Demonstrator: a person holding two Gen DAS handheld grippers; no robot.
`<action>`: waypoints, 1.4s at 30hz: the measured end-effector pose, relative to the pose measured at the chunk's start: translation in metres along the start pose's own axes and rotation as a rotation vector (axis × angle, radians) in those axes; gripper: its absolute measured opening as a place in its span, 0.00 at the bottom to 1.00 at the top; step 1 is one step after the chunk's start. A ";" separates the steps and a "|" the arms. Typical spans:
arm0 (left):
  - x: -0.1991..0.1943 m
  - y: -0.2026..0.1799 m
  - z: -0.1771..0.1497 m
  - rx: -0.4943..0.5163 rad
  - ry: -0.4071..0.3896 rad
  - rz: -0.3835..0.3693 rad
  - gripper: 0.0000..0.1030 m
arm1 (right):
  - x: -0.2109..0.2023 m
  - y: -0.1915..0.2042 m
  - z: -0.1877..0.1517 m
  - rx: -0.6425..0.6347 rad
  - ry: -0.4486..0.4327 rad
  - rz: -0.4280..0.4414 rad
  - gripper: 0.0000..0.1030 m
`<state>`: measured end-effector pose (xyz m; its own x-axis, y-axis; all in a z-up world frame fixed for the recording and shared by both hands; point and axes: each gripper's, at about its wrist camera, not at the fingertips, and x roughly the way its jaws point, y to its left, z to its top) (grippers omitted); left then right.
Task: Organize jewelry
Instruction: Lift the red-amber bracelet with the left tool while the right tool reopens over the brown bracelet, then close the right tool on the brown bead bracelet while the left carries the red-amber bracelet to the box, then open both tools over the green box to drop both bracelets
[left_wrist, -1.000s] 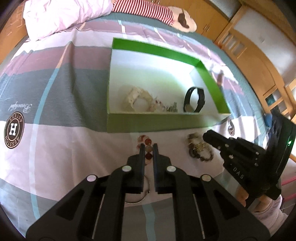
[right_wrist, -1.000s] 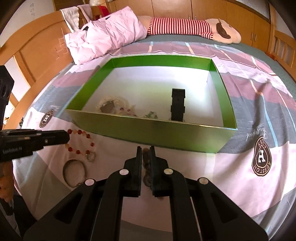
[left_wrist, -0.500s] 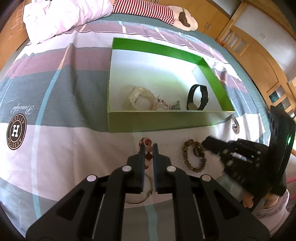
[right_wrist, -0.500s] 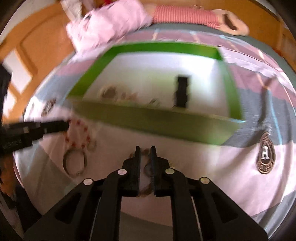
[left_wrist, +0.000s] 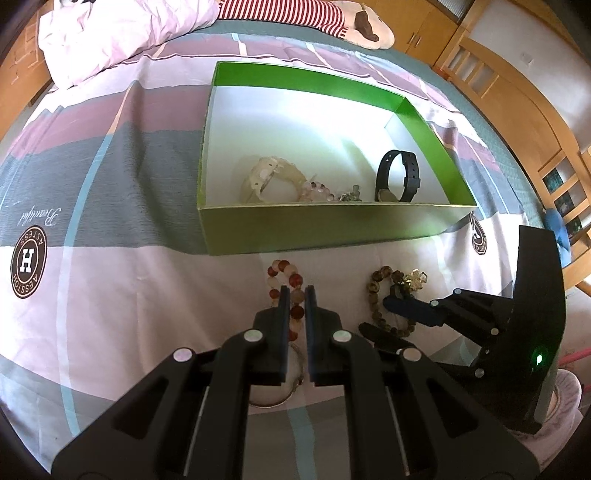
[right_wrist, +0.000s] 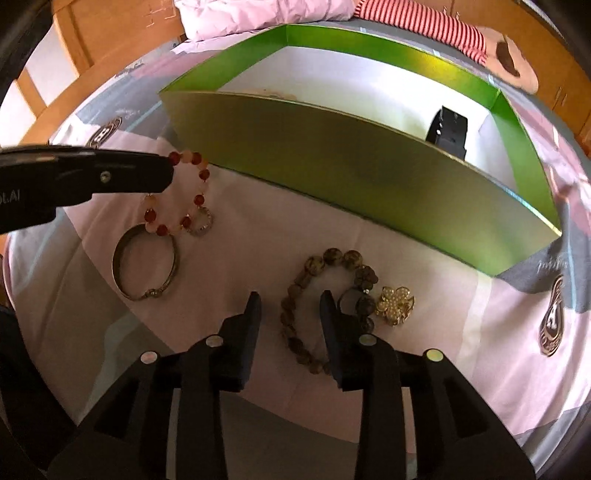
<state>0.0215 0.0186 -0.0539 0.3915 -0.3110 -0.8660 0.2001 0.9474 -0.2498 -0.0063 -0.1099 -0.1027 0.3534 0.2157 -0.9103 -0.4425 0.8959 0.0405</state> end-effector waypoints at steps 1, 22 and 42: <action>0.000 -0.001 0.000 0.003 -0.001 0.001 0.07 | 0.000 0.002 0.000 -0.008 0.001 0.005 0.08; -0.083 -0.038 0.034 0.097 -0.252 -0.022 0.07 | -0.108 -0.032 0.034 0.085 -0.487 0.191 0.07; -0.015 0.003 0.075 -0.034 -0.162 0.007 0.08 | -0.065 -0.075 0.069 0.197 -0.399 0.093 0.10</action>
<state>0.0837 0.0205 -0.0086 0.5331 -0.3101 -0.7872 0.1675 0.9507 -0.2611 0.0608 -0.1640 -0.0182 0.6265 0.3968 -0.6709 -0.3354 0.9142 0.2275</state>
